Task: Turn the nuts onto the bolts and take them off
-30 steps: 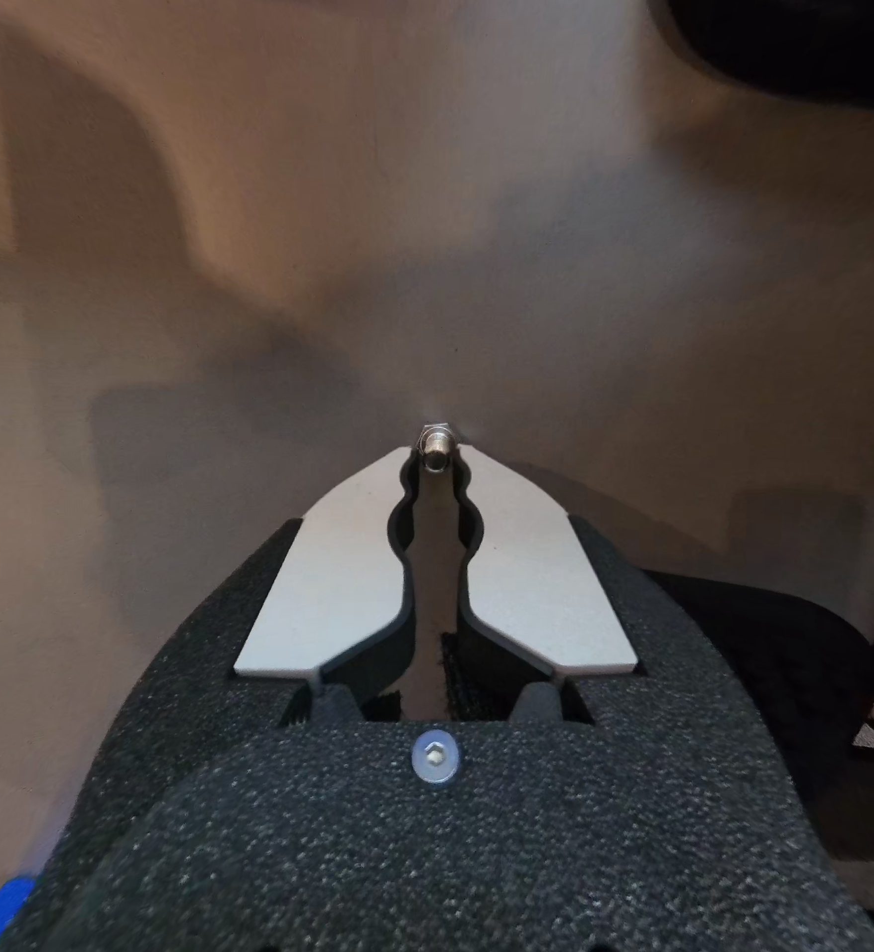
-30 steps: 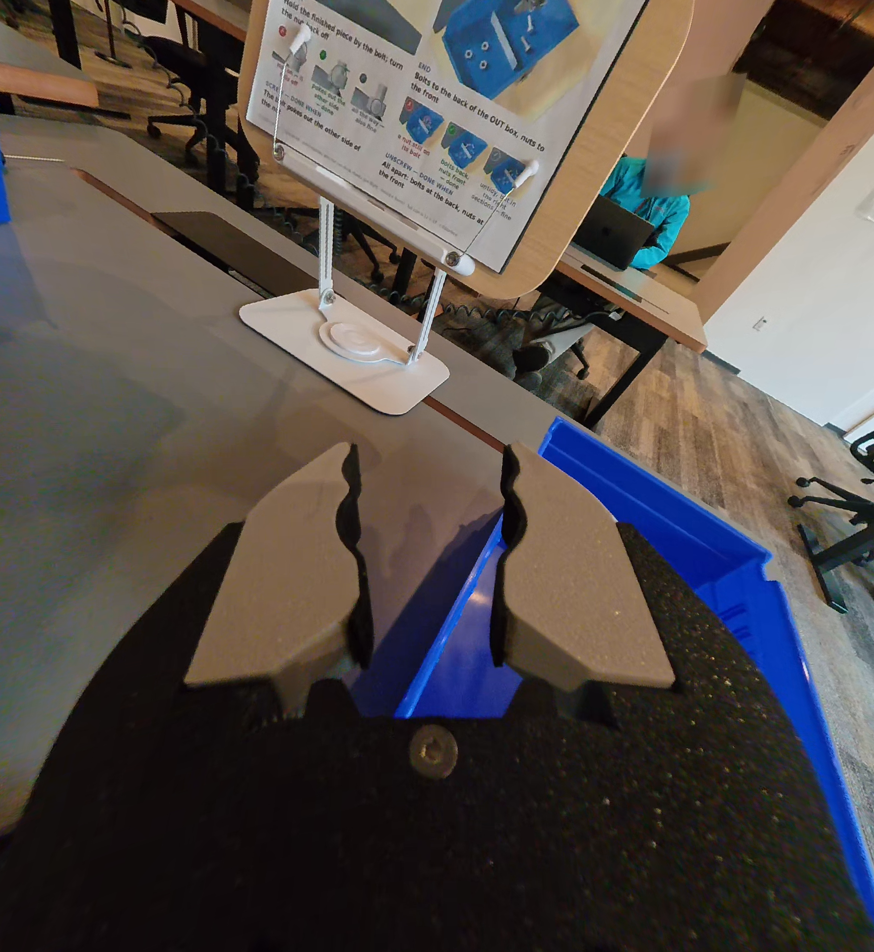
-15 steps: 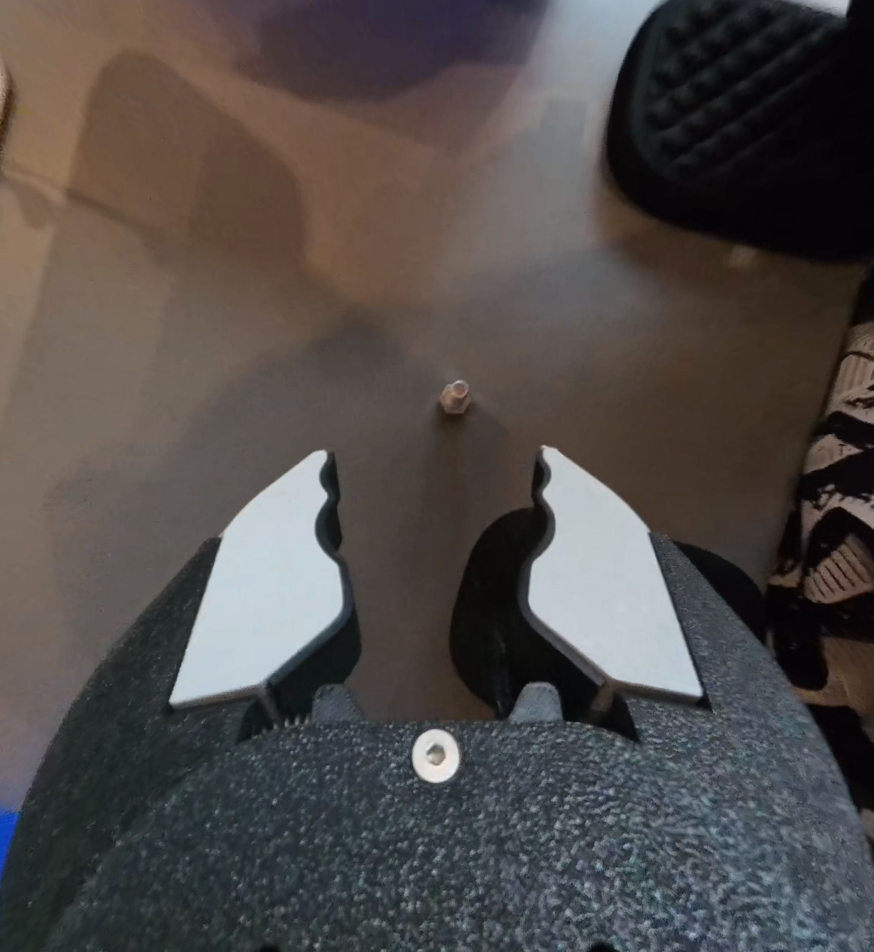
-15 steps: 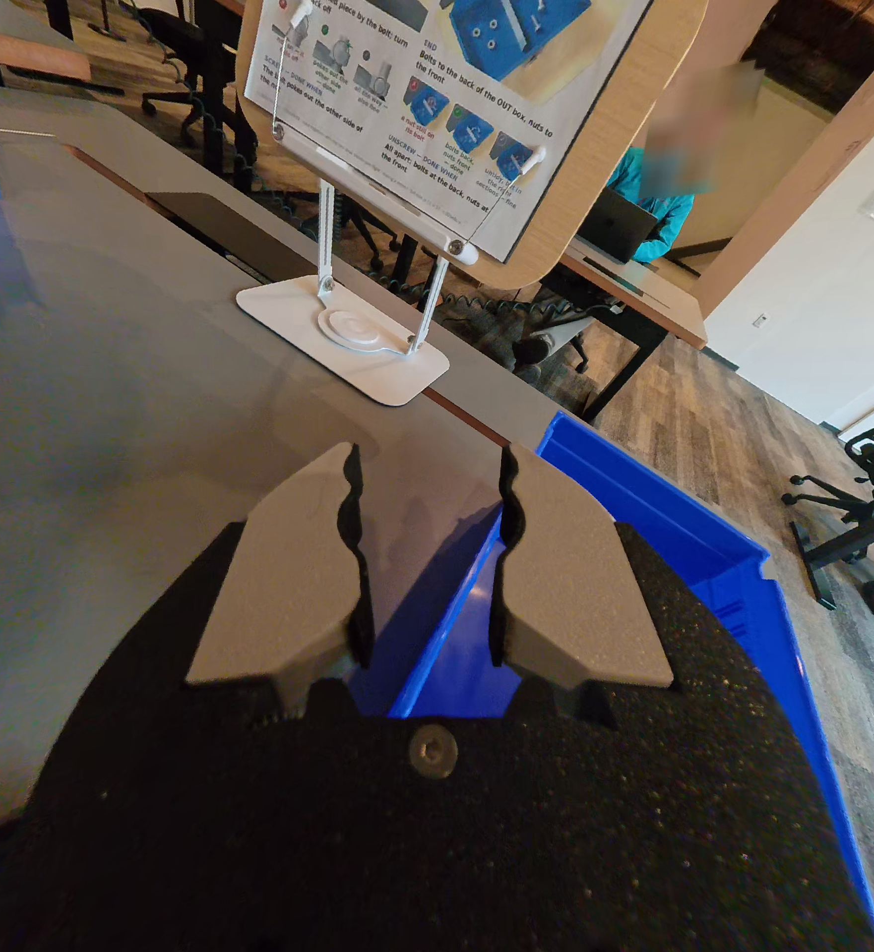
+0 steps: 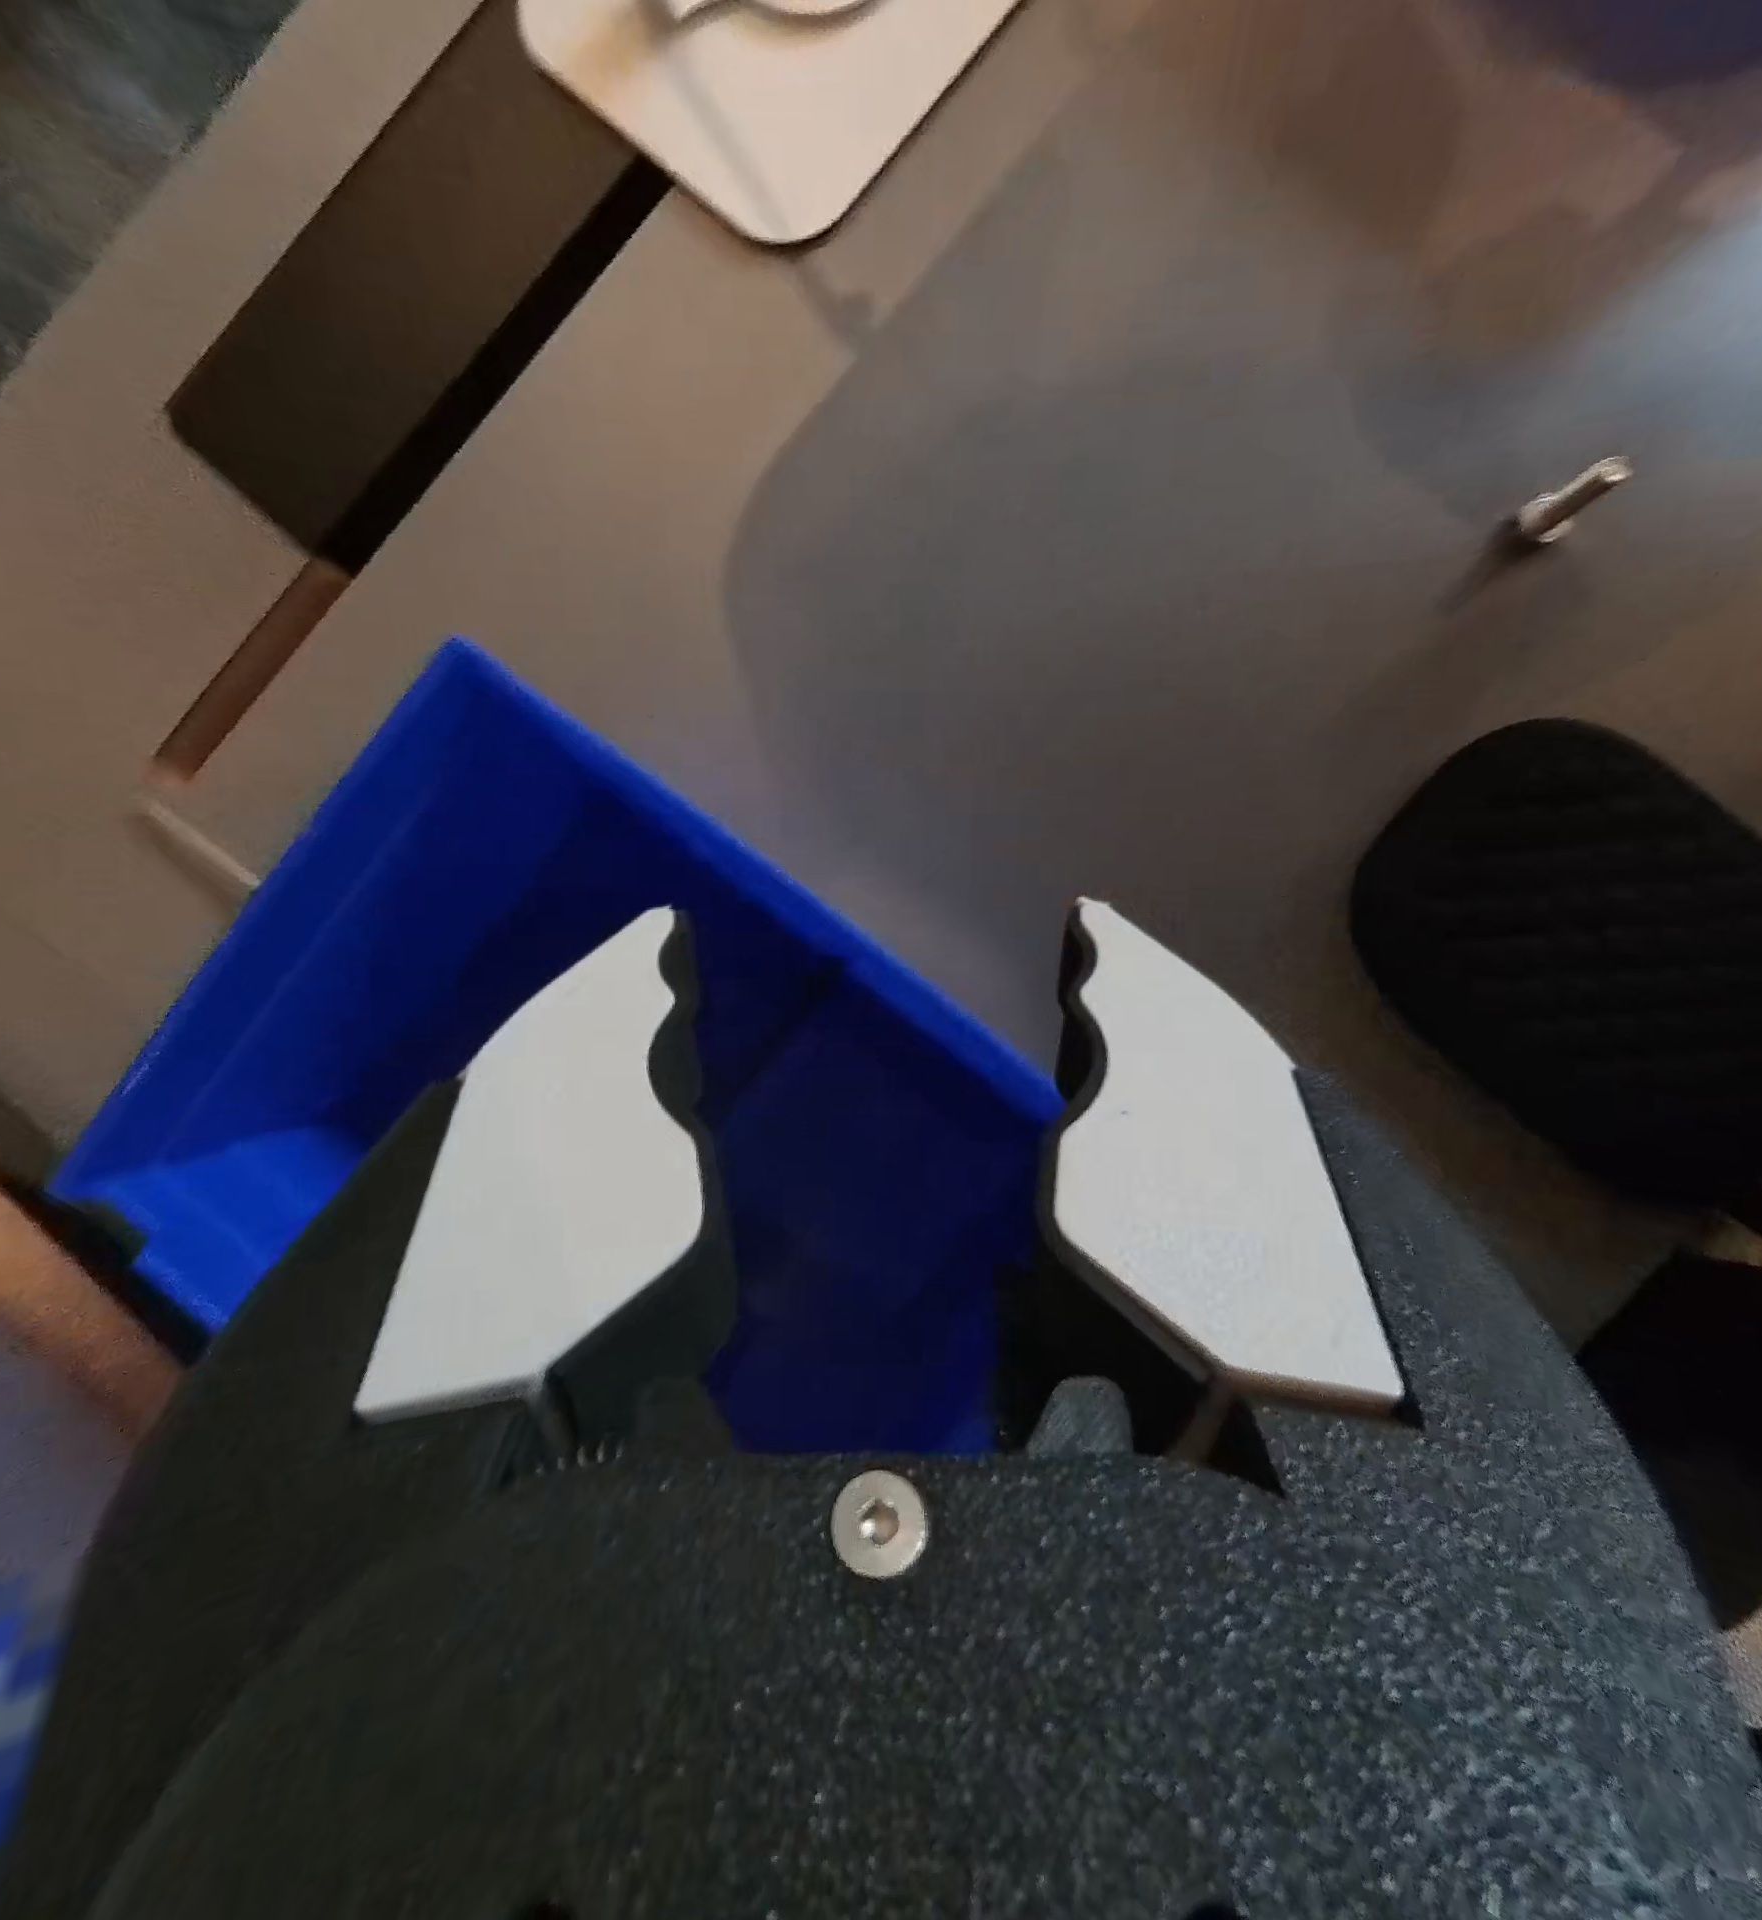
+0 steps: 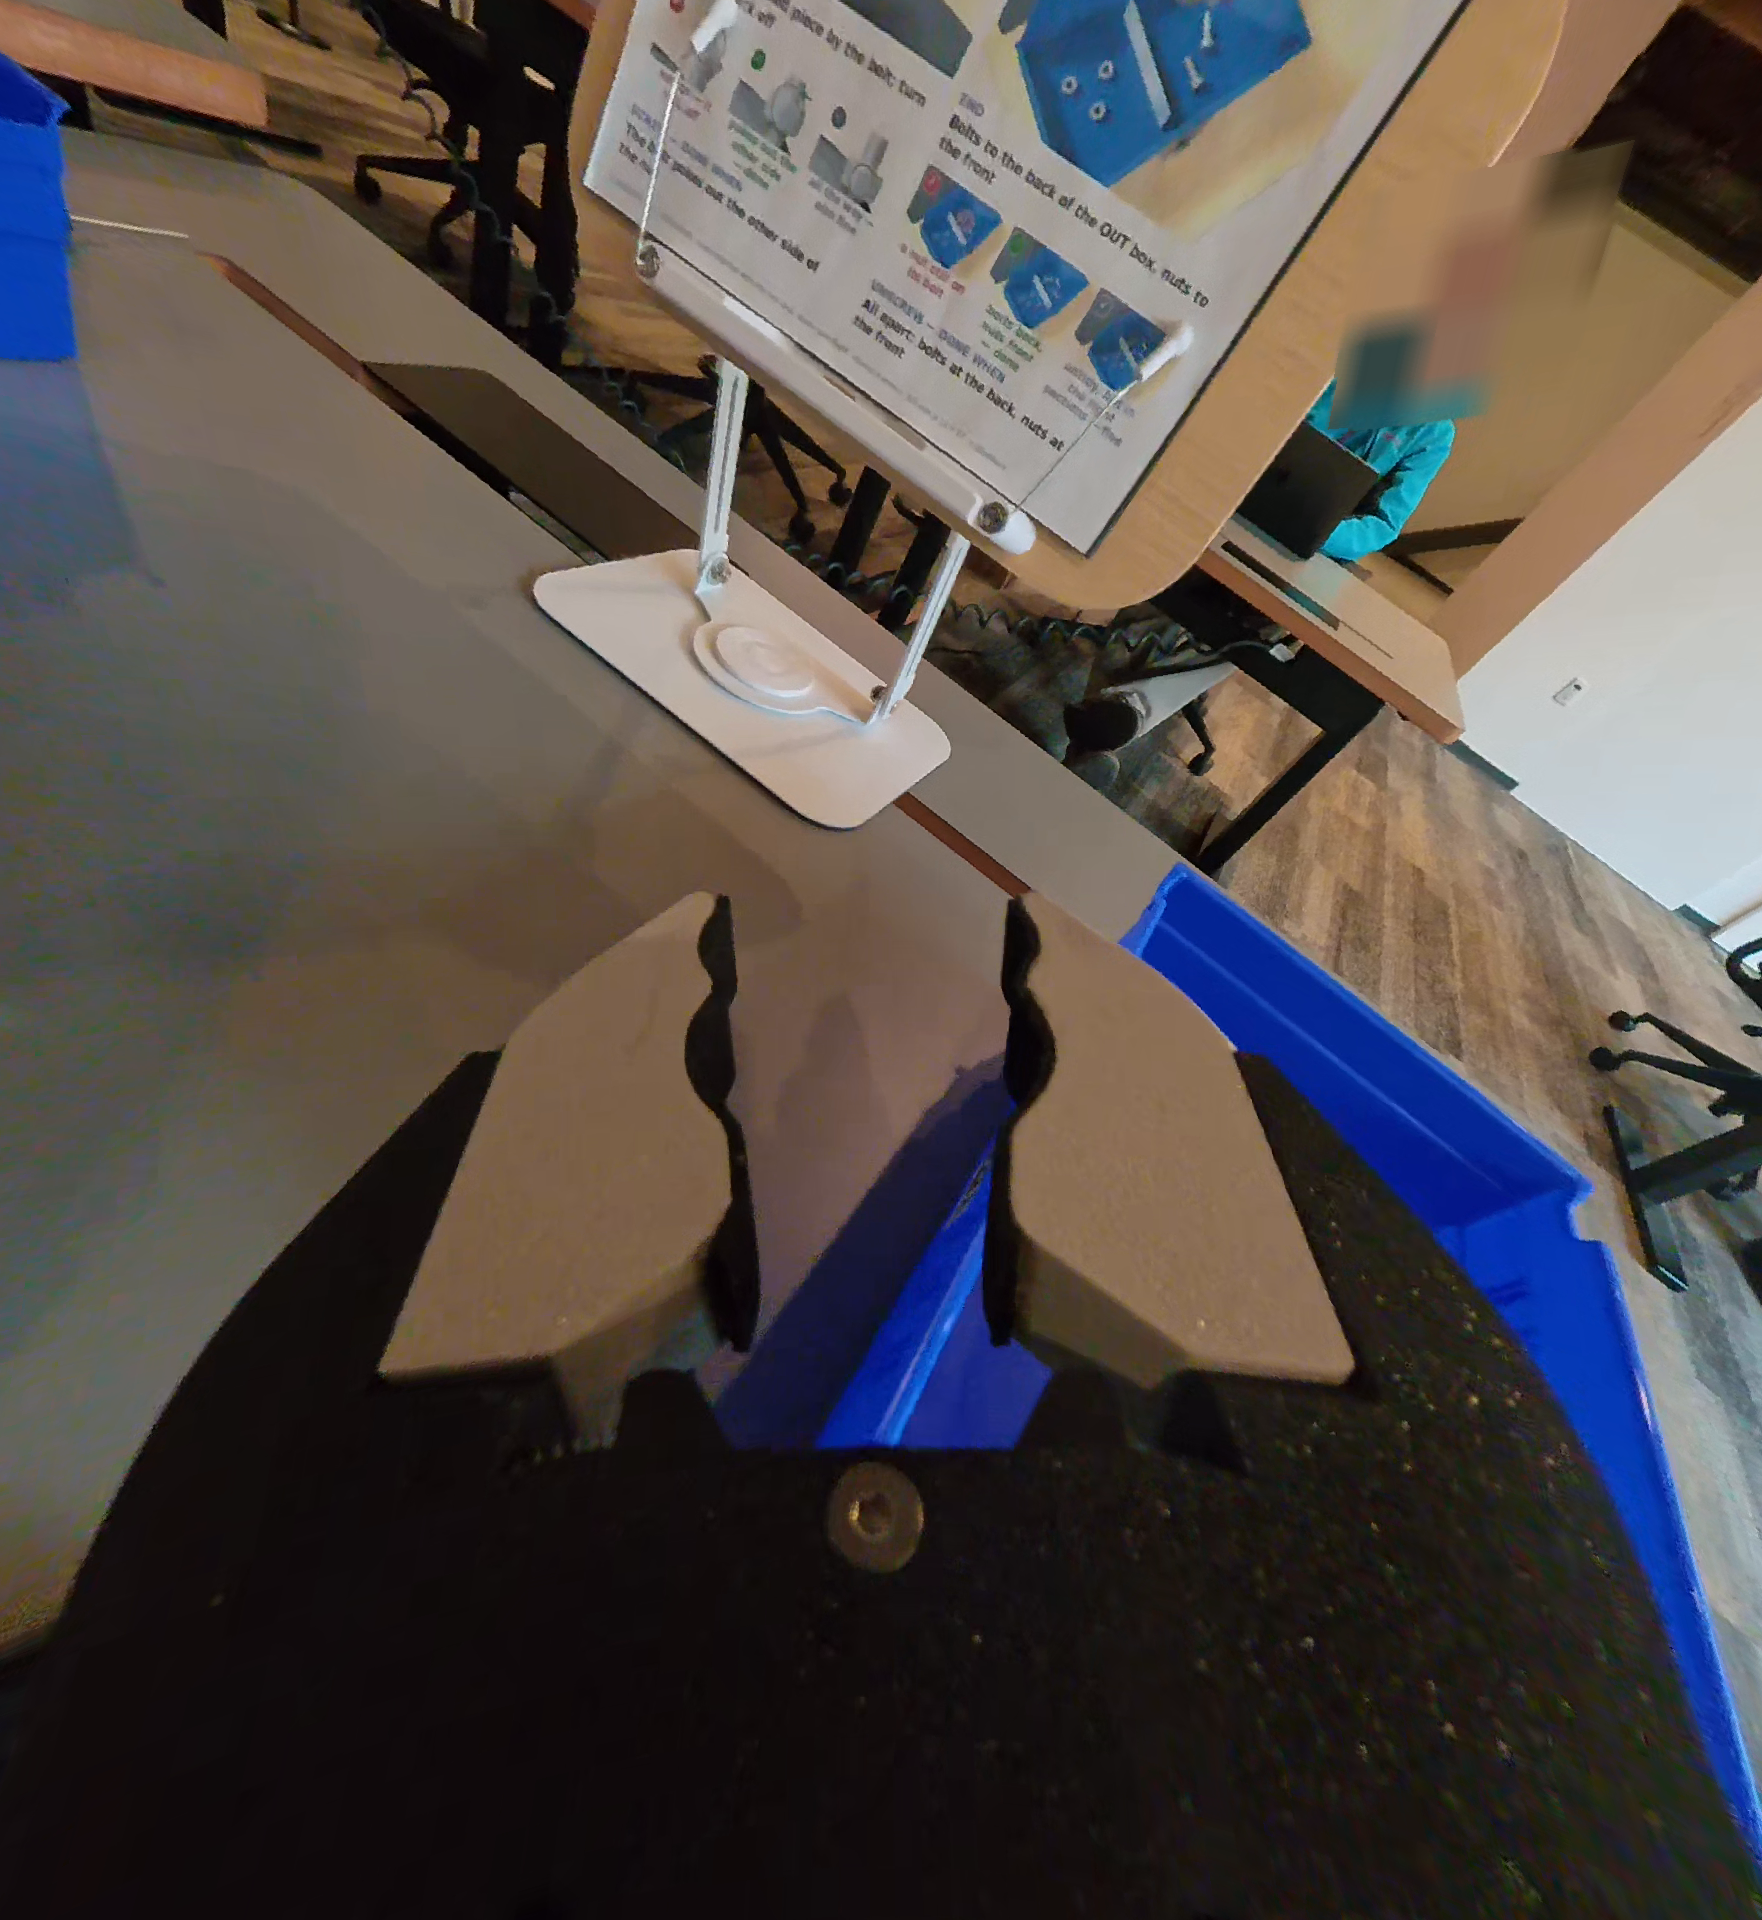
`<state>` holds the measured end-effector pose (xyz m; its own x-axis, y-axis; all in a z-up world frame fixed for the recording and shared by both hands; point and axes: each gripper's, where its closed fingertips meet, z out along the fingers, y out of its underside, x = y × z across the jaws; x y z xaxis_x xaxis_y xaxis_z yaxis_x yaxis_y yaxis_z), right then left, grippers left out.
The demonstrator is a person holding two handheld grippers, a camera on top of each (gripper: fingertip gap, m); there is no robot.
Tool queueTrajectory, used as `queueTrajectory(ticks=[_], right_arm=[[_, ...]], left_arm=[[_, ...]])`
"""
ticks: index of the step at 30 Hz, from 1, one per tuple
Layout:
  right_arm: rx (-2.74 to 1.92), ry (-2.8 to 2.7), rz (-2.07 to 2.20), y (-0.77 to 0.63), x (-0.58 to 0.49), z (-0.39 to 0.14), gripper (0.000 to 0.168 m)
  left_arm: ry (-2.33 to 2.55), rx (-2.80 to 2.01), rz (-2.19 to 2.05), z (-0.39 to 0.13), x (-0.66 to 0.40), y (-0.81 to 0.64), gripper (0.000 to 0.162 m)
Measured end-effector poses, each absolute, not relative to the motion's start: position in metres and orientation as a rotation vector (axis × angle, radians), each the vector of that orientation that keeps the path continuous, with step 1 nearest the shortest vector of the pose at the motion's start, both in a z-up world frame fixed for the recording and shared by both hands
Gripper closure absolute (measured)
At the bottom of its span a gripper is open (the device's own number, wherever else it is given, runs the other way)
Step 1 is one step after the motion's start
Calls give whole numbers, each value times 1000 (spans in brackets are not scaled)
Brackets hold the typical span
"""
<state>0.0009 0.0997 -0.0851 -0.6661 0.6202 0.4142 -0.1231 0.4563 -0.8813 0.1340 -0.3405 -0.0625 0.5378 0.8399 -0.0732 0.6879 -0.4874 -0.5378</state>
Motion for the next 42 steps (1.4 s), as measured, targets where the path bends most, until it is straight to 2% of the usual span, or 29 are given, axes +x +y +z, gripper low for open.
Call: queueTrajectory(ticks=[7, 11, 23, 26, 33, 38, 42], right_arm=[[-387, -1944, 1311, 92, 3, -82, 120], [-370, -1911, 1313, 92, -1, -79, 122], [-436, -1871, 1278, 109, -15, -82, 124], [-437, -1869, 1282, 109, -15, -82, 124], [-443, -1848, 1277, 113, -15, -78, 124], [-456, -1841, 1297, 115, -15, -76, 124], [-467, -1828, 1311, 118, -14, -73, 124]], left_arm=[[-1359, -2377, 369, -85, 125, -407, 99], [-1364, -2439, 268, -110, 118, -426, 113], [-1670, -2536, -39, -202, 110, -458, 106], [-1691, -2487, -40, -202, 102, -457, 114], [-1879, -2425, -349, -217, 118, -467, 112], [-1968, -2413, -441, -227, 122, -463, 116], [-2030, -2479, -454, -235, 125, -464, 112]])
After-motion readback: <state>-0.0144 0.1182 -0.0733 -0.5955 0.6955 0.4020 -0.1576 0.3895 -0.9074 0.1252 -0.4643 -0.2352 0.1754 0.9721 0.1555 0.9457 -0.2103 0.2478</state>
